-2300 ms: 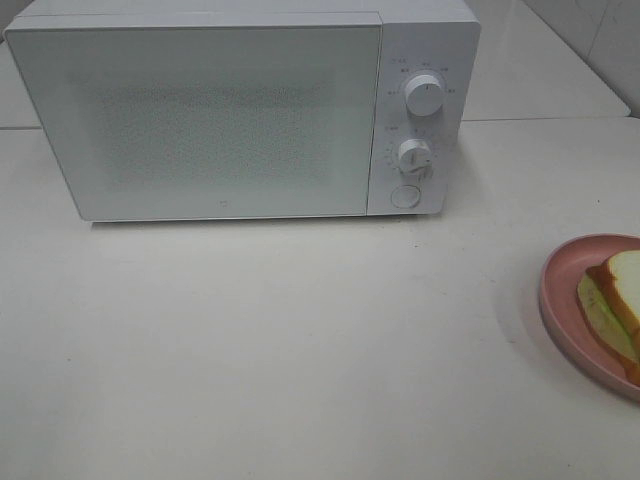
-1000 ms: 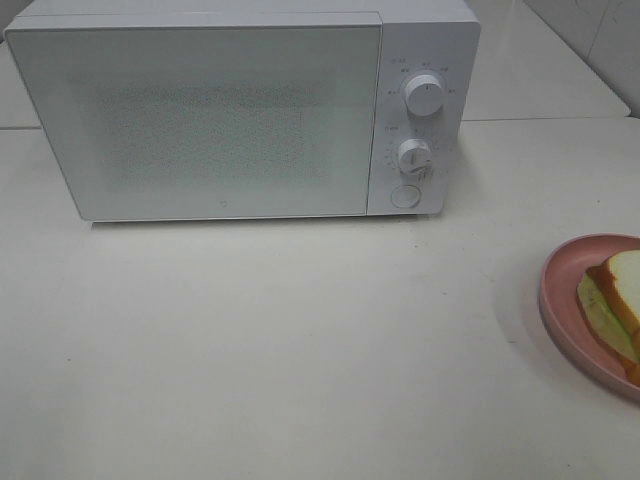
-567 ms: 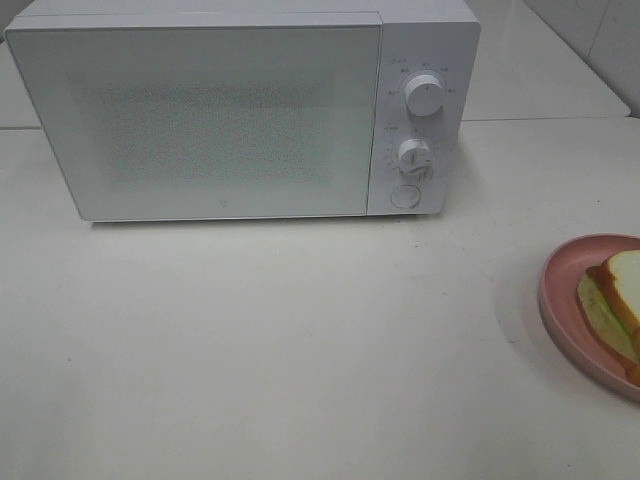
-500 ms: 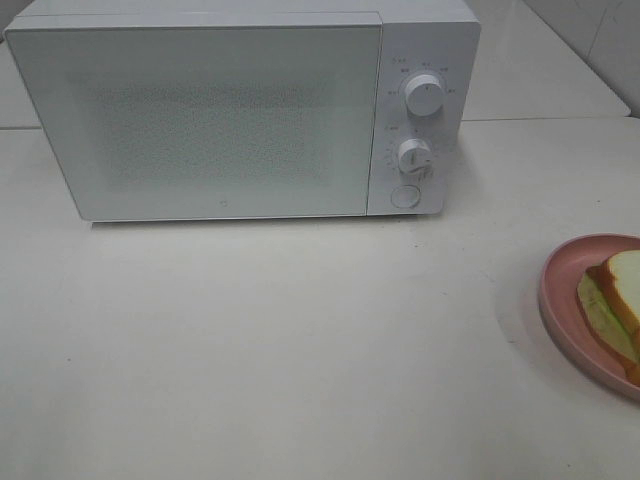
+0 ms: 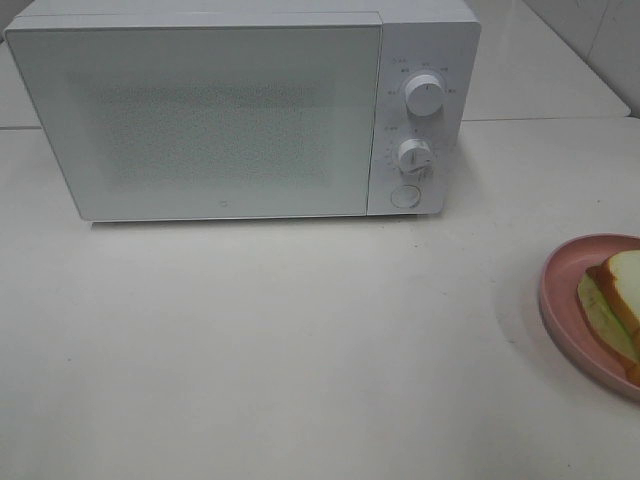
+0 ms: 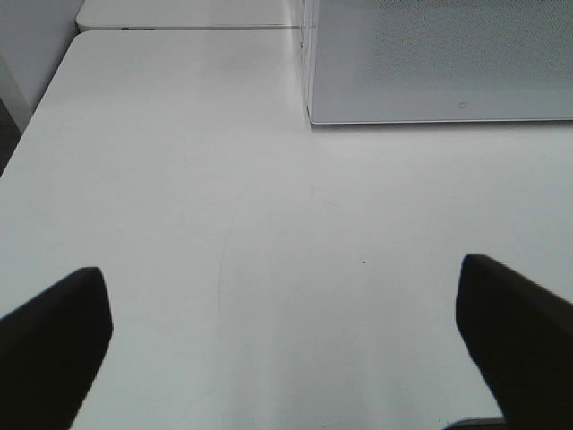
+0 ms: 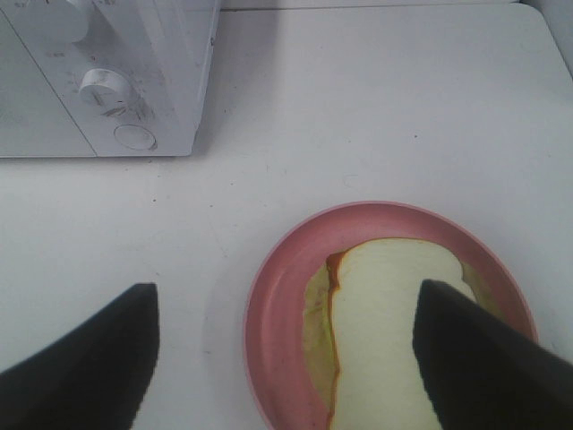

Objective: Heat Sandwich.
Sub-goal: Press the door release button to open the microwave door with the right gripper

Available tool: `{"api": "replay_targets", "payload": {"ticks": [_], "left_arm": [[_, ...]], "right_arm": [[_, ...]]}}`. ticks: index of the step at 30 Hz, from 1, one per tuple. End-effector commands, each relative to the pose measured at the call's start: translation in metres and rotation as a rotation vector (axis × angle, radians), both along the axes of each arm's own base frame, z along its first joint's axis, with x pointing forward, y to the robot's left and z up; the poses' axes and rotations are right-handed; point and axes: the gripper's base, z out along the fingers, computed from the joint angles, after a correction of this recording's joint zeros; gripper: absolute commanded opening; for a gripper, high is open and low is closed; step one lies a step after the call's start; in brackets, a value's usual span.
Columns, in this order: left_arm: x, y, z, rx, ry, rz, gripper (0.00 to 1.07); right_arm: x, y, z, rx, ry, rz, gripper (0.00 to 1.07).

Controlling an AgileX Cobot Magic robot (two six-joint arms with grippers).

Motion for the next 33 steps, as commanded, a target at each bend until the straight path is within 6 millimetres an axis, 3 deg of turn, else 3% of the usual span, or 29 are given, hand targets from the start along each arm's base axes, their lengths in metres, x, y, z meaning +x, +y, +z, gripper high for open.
{"api": "replay_targets", "payload": {"ticks": [1,10,15,24,33], "left_arm": [[-0.004,0.0,0.0,-0.003,-0.034,-0.002,1.0],[-0.004,0.0,0.0,-0.003,-0.034,-0.002,1.0],[-0.004,0.0,0.0,-0.003,-0.034,-0.002,1.0],[-0.004,0.0,0.0,-0.003,-0.034,-0.002,1.0],[-0.004,0.0,0.0,-0.003,-0.034,-0.002,1.0]], "right_arm": [[0.014,0.0,-0.002,0.006,-0.021,-0.005,0.75],[0.04,0.001,-0.011,0.006,-0.034,-0.006,0.75],[0.056,0.001,-0.029,0.008,-0.11,-0.009,0.75],[0.068,0.001,-0.057,0.014,-0.321,-0.013,0.75],[0.078,0.003,-0.074,-0.022,-0.388,0.007,0.75]]}}
